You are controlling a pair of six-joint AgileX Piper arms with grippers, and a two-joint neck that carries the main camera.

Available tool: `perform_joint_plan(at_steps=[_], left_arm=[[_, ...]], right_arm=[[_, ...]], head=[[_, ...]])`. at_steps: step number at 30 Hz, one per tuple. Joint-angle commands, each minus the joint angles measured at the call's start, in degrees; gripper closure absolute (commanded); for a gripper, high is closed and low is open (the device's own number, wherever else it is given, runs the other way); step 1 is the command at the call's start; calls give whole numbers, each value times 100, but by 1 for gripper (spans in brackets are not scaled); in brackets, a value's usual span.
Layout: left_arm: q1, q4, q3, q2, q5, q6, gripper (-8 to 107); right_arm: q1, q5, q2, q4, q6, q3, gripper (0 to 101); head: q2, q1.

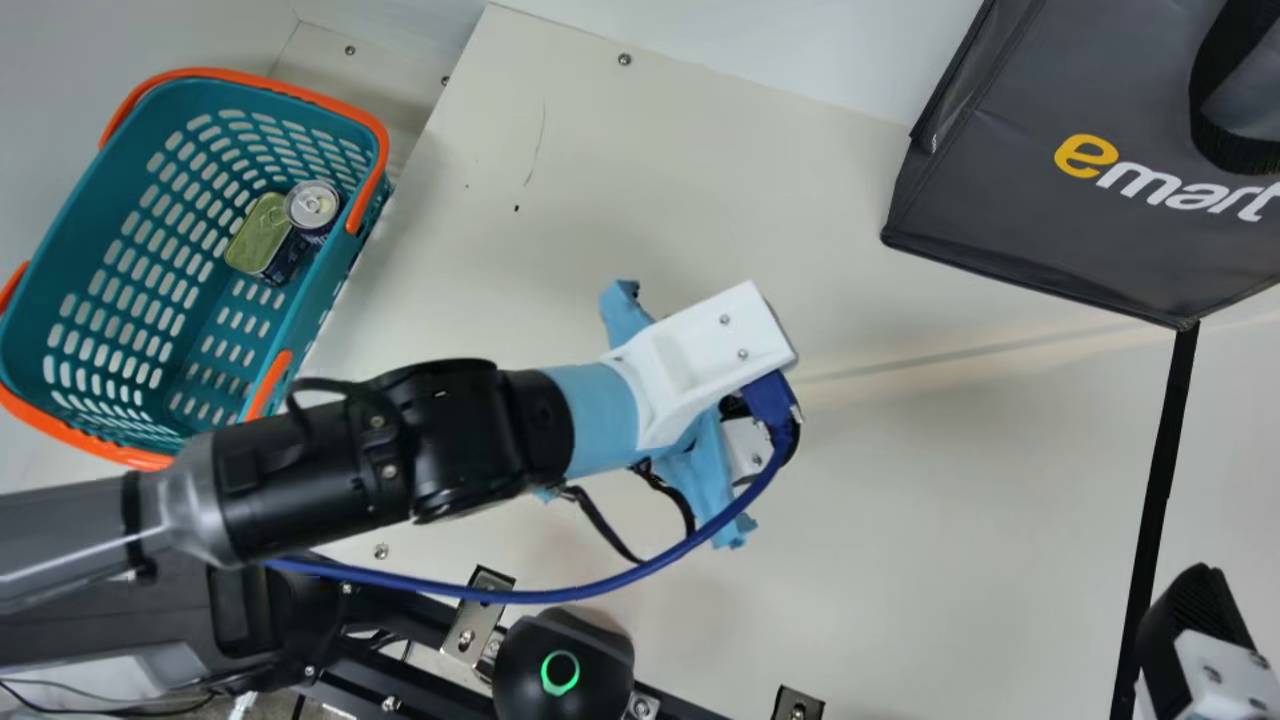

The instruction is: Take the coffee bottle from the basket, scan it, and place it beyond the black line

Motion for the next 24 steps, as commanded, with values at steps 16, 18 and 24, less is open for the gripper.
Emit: perform_joint_plan(at_steps=[16,18,24], left_arm=[[122,-477,-479,799,-67,1110,89],[125,-483,-503,857,-77,1155,89],[132,-483,-557,993,-105,1224,89]], right_arm=[[0,-6,0,0,0,0,10],[0,-6,0,0,0,0,10],[0,-6,0,0,0,0,10]], head=[[14,-148],[14,-148],[14,-148]])
